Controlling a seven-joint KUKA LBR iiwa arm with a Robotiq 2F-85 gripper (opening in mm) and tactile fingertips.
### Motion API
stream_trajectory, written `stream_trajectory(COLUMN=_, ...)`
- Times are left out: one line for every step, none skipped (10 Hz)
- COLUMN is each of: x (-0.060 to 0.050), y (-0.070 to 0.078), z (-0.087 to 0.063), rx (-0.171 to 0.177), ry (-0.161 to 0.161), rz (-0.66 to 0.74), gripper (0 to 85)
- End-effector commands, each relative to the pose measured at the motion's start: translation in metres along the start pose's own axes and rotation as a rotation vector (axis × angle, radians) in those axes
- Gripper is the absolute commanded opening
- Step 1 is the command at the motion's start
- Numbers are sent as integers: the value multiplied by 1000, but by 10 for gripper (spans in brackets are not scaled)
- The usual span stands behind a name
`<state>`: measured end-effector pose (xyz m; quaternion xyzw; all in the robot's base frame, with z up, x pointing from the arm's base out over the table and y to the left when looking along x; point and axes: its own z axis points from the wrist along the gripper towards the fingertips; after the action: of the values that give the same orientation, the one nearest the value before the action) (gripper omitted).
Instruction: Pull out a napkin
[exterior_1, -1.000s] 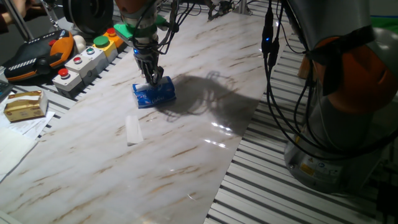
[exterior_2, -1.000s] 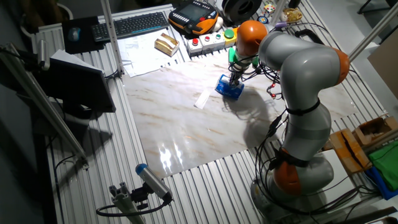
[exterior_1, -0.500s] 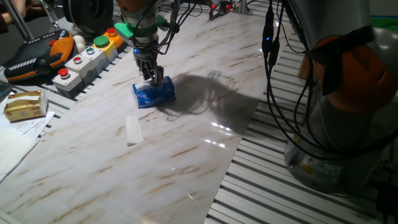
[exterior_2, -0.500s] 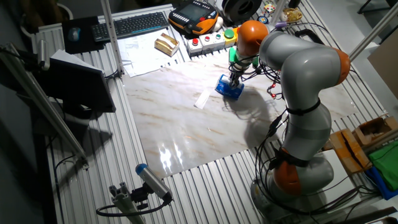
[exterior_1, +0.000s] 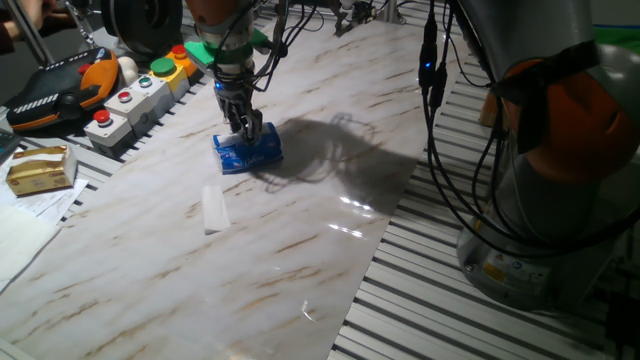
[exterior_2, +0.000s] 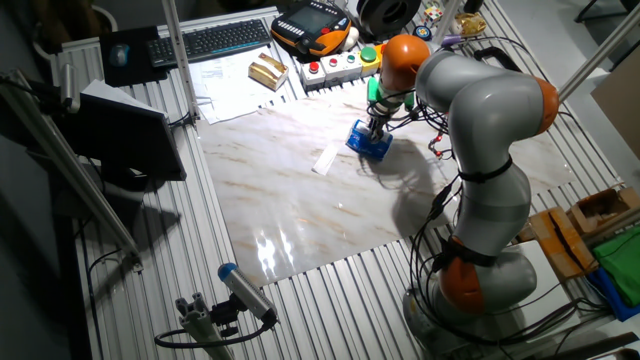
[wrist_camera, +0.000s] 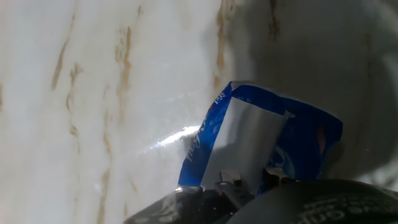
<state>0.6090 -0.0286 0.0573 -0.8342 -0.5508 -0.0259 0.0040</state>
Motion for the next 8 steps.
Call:
stream_trajectory(x=0, y=0, z=0, rx=0, ry=0, rz=0, gripper=497)
stream_trajectory(x=0, y=0, z=0, rx=0, ry=0, rz=-5, gripper=493)
stream_trajectory(x=0, y=0, z=0, rx=3, ry=-1, rz=-8, gripper=483)
stream_trajectory(x=0, y=0, z=0, rx=4, ry=0, rz=-8, gripper=460)
stream_trajectory(x=0, y=-1, z=0, rx=6, ry=1, rz=-9, gripper=447)
stream_trajectory(x=0, y=-1, z=0, rx=6, ry=2, rz=-11, gripper=437)
stream_trajectory(x=-1, y=-1, z=0, rx=6, ry=2, rz=-14, gripper=427)
stream_trajectory(x=-1, y=-1, z=0, rx=5, ry=3, rz=-15, gripper=420)
